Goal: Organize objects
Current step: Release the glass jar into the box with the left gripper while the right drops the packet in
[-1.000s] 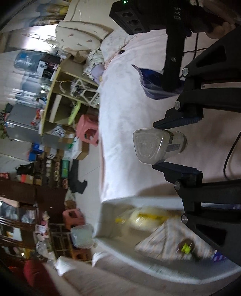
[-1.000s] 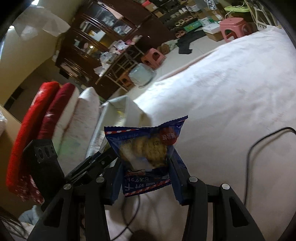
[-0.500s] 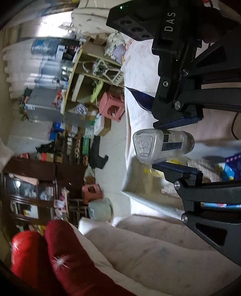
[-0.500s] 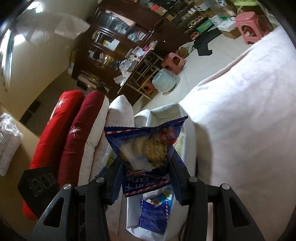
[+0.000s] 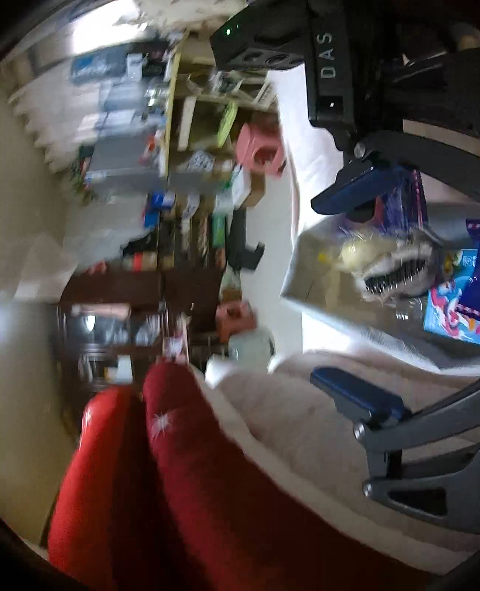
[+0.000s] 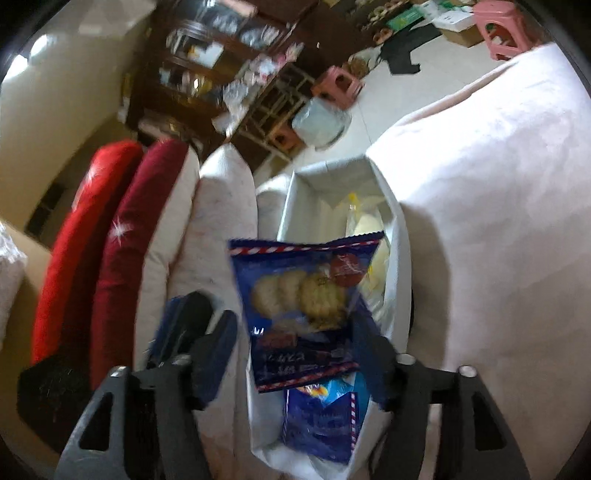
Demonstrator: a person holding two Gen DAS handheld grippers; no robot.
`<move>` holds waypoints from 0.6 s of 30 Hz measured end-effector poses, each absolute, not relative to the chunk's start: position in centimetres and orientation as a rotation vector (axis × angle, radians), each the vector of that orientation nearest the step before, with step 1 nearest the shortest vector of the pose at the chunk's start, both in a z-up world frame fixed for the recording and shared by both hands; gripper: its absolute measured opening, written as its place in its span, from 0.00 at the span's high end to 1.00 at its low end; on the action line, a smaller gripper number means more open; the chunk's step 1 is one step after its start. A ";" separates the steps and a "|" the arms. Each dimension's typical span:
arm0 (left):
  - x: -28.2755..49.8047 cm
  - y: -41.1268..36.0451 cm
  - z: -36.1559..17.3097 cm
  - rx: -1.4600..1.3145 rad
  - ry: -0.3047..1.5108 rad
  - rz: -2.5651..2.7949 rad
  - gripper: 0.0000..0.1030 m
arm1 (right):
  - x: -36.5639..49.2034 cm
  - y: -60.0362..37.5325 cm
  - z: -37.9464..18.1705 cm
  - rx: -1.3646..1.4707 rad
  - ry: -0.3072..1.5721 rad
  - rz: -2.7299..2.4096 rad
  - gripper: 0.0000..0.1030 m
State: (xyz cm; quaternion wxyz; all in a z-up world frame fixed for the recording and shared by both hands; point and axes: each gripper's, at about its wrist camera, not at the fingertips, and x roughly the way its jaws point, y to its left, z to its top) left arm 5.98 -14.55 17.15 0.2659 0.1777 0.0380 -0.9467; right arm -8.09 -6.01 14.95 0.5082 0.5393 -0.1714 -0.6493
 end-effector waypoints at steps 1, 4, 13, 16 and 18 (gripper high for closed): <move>5.7 -14.8 17.2 0.520 0.130 -2.567 0.17 | -8.0 -6.0 15.0 1.301 -0.407 -1.571 0.36; 4.2 -16.2 17.2 0.764 0.267 -2.583 0.18 | -8.0 -4.8 14.9 1.303 -0.406 -1.627 0.36; 2.9 -13.4 16.9 1.060 0.365 -2.626 0.18 | -7.8 2.2 15.0 1.298 -0.382 -1.778 0.35; 2.7 -12.1 16.9 1.092 0.332 -2.649 0.18 | -7.1 3.8 14.9 1.322 -0.219 -1.884 0.36; 2.4 -11.2 17.0 1.112 0.293 -2.662 0.18 | -6.9 4.2 14.7 1.344 -0.101 -1.935 0.36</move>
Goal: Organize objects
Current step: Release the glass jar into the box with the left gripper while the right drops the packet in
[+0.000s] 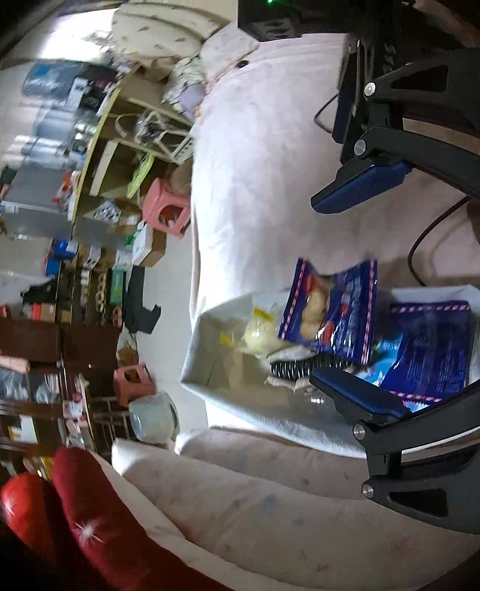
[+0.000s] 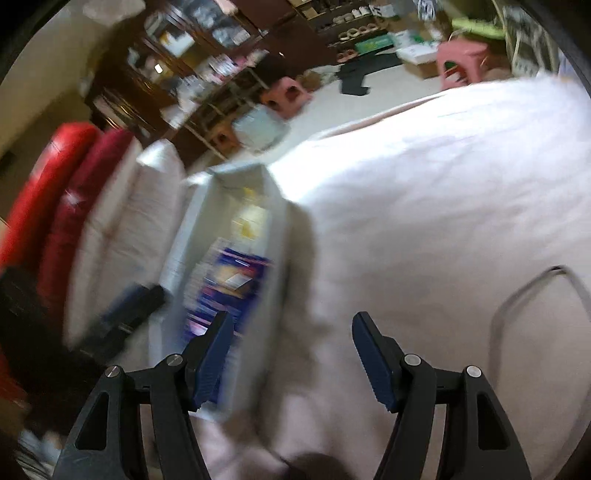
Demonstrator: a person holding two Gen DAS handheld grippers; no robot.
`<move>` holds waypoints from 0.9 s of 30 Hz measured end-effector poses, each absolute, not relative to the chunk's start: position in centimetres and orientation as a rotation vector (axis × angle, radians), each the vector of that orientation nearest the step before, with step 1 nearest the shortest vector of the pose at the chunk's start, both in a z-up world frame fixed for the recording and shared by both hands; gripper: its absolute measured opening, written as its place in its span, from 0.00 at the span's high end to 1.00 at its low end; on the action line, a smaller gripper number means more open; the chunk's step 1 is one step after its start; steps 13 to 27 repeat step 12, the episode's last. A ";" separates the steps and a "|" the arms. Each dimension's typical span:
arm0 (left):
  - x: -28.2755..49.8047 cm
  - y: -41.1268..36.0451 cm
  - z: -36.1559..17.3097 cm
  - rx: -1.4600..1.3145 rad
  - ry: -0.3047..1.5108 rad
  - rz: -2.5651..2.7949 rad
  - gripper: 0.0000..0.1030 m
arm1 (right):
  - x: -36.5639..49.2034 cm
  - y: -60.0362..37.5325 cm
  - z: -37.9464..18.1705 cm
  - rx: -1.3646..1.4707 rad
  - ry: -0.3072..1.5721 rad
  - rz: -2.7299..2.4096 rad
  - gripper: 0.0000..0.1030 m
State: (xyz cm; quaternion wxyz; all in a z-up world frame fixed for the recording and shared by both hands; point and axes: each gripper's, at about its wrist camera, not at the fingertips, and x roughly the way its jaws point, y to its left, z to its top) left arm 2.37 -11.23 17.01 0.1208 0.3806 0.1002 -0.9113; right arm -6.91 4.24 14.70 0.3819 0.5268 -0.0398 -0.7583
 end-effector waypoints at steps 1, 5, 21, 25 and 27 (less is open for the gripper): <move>2.2 -10.9 17.0 1.119 0.281 -2.665 0.18 | -6.8 4.3 14.6 1.358 -0.038 -1.958 0.36; 1.9 -9.6 17.0 1.149 0.254 -2.695 0.18 | -6.6 4.1 14.8 1.361 0.096 -1.988 0.36; 1.6 -8.2 16.8 1.173 0.230 -2.726 0.18 | -6.3 4.3 15.1 1.356 0.165 -1.970 0.36; 1.6 -8.2 16.8 1.173 0.230 -2.726 0.18 | -6.3 4.3 15.1 1.356 0.165 -1.970 0.36; 1.6 -8.2 16.8 1.173 0.230 -2.726 0.18 | -6.3 4.3 15.1 1.356 0.165 -1.970 0.36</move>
